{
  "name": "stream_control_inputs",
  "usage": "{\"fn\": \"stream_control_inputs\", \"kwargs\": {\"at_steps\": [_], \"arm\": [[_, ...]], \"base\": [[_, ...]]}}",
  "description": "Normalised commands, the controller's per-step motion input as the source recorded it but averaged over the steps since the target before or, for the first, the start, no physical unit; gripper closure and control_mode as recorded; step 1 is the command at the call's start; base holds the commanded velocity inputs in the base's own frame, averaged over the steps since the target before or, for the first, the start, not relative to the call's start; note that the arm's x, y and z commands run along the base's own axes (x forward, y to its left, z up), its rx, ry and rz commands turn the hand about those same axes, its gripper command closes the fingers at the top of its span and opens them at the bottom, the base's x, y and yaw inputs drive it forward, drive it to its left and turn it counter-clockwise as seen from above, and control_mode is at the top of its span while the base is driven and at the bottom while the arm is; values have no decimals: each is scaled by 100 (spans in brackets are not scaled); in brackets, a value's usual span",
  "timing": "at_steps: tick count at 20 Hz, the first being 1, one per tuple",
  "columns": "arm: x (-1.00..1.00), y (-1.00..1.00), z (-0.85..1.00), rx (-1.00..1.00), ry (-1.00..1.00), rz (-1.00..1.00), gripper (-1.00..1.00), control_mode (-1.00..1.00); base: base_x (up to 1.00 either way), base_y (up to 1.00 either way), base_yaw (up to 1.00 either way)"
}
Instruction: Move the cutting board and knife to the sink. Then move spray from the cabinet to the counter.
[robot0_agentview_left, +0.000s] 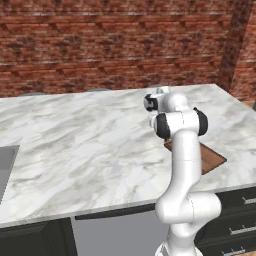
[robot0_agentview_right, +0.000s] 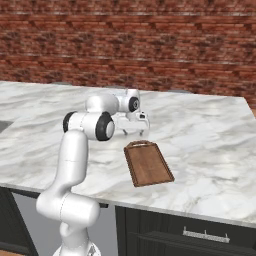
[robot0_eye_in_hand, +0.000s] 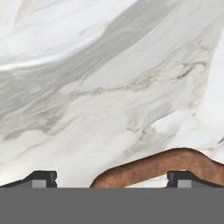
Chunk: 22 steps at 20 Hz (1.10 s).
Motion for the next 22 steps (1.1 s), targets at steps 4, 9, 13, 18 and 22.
{"fn": "stream_control_inputs", "kwargs": {"at_steps": [4, 9, 13, 18, 22], "arm": [[0, 0, -55, -1, 0, 6, -100, -100], [0, 0, -17, 0, -2, 1, -100, -100], [-2, 0, -32, 0, -1, 0, -100, -100], [-3, 0, -47, -3, 0, 0, -100, -100], [-52, -4, -51, -1, 0, 2, -100, -100]], "base": [[0, 0, 0], [0, 0, 0], [0, 0, 0], [0, 0, 0], [0, 0, 0]]}}
